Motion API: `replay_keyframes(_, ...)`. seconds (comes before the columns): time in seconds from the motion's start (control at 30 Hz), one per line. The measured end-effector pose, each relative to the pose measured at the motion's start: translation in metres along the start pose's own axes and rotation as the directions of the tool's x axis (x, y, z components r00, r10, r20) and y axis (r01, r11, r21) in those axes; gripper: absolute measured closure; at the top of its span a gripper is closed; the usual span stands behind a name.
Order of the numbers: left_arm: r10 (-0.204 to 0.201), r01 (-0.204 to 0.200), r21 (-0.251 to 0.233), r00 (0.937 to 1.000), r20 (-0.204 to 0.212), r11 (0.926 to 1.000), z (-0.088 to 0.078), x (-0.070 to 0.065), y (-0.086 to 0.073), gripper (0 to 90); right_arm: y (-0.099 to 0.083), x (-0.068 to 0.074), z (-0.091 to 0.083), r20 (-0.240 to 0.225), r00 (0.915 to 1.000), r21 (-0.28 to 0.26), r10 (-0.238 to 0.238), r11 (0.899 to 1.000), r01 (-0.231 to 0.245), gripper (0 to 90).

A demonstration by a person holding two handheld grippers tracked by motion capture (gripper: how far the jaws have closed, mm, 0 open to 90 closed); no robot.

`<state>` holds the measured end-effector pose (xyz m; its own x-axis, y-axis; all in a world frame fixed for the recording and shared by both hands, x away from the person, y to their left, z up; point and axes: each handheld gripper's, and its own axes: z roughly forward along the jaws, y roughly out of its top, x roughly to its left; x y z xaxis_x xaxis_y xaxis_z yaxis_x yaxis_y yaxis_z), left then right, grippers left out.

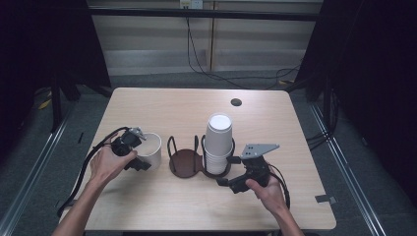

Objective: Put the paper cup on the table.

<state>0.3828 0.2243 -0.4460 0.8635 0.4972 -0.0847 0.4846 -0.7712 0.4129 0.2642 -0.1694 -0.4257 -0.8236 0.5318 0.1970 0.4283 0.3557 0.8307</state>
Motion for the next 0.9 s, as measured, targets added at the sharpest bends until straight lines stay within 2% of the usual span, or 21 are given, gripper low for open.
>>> replay_keyframes(0.03, -0.004, 0.004, 0.007, 0.9999, -0.009, 1.0, -0.001, 0.001, -0.003, 15.5, 0.0, 0.0, 0.0, 0.0, 1.0, 0.0, 0.0, 1.0, 0.0, 14.2)
replay_keyframes(0.13, -0.022, 0.022, -0.028, 0.9996, 0.016, 0.9994, -0.003, 0.001, -0.01, 15.5, 0.0, 0.0, -0.001, 0.001, 1.0, -0.002, 0.004, 1.0, -0.004, 14.2)
replay_keyframes(0.2, -0.019, 0.019, -0.026, 0.9998, 0.006, 0.9995, -0.005, 0.001, -0.016, 15.6, 0.0, 0.0, -0.001, 0.001, 1.0, -0.004, 0.002, 1.0, -0.002, 14.2)
replay_keyframes(0.23, -0.03, 0.029, -0.04, 0.9995, -0.013, 0.9988, -0.005, 0.0, -0.02, 15.7, 0.0, 0.0, -0.002, 0.003, 1.0, -0.004, 0.002, 1.0, -0.002, 14.2)
replay_keyframes(0.33, -0.046, 0.046, -0.071, 0.9989, -0.001, 0.9964, -0.007, 0.0, -0.028, 16.1, 0.0, 0.0, -0.002, 0.009, 1.0, -0.004, 0.005, 1.0, -0.005, 14.2)
replay_keyframes(0.37, -0.046, 0.045, -0.084, 0.9989, -0.01, 0.9954, -0.008, -0.001, -0.03, 16.9, 0.0, 0.0, -0.002, 0.015, 0.9999, -0.004, 0.003, 1.0, -0.003, 14.2)
replay_keyframes(0.47, -0.057, 0.053, -0.133, 0.9981, -0.023, 0.9897, -0.013, -0.003, -0.038, 19.4, 0.0, 0.0, -0.003, 0.015, 0.9999, -0.006, 0.003, 1.0, -0.003, 14.2)
replay_keyframes(0.5, -0.079, 0.074, -0.169, 0.9966, -0.024, 0.9828, -0.015, -0.006, -0.041, 19.5, 0.0, -0.001, -0.003, 0.015, 0.9999, -0.006, 0.004, 1.0, -0.004, 14.2)
replay_keyframes(0.57, -0.083, 0.078, -0.185, 0.9963, -0.02, 0.9796, -0.018, -0.009, -0.044, 19.5, -0.001, -0.001, -0.003, 0.016, 0.9999, -0.007, 0.006, 1.0, -0.006, 14.2)
replay_keyframes(0.6, -0.079, 0.071, -0.19, 0.9964, -0.031, 0.9793, -0.02, -0.011, -0.046, 20.2, -0.001, -0.001, -0.003, 0.018, 0.9998, -0.005, 0.005, 1.0, -0.005, 14.2)
replay_keyframes(0.63, -0.08, 0.066, -0.214, 0.9951, -0.058, 0.9747, -0.023, -0.014, -0.048, 21.8, -0.001, -0.001, -0.003, 0.019, 0.9998, -0.005, 0.005, 1.0, -0.005, 14.1)
replay_keyframes(0.67, -0.083, 0.066, -0.227, 0.9946, -0.063, 0.9716, -0.025, -0.016, -0.049, 23.4, -0.001, -0.001, -0.004, 0.019, 0.9998, -0.007, 0.004, 1.0, -0.004, 14.2)
replay_keyframes(0.7, -0.089, 0.074, -0.243, 0.9947, -0.052, 0.9672, -0.027, -0.018, -0.05, 23.8, -0.001, -0.001, -0.004, 0.021, 0.9998, -0.006, 0.004, 1.0, -0.004, 14.2)
replay_keyframes(0.73, -0.094, 0.077, -0.279, 0.9945, -0.046, 0.957, -0.029, -0.021, -0.052, 24.2, -0.001, -0.001, -0.004, 0.022, 0.9997, -0.008, 0.005, 1.0, -0.005, 14.2)
replay_keyframes(0.77, -0.096, 0.081, -0.291, 0.9945, -0.04, 0.9533, -0.031, -0.023, -0.053, 25.0, -0.001, -0.001, -0.004, 0.023, 0.9997, -0.009, 0.007, 1.0, -0.007, 14.2)
replay_keyframes(0.83, -0.107, 0.088, -0.336, 0.9936, -0.037, 0.9378, -0.035, -0.029, -0.056, 25.5, -0.001, -0.001, -0.004, 0.024, 0.9997, -0.008, 0.006, 1.0, -0.006, 14.2)
replay_keyframes(0.87, -0.106, 0.091, -0.345, 0.9941, -0.024, 0.934, -0.035, -0.031, -0.057, 25.5, -0.001, 0.0, -0.004, 0.024, 0.9997, -0.009, 0.004, 1.0, -0.004, 14.2)
replay_keyframes(0.9, -0.108, 0.09, -0.362, 0.9937, -0.029, 0.9279, -0.036, -0.034, -0.059, 25.5, -0.001, 0.0, -0.004, 0.024, 0.9997, -0.009, 0.005, 1.0, -0.004, 14.2)
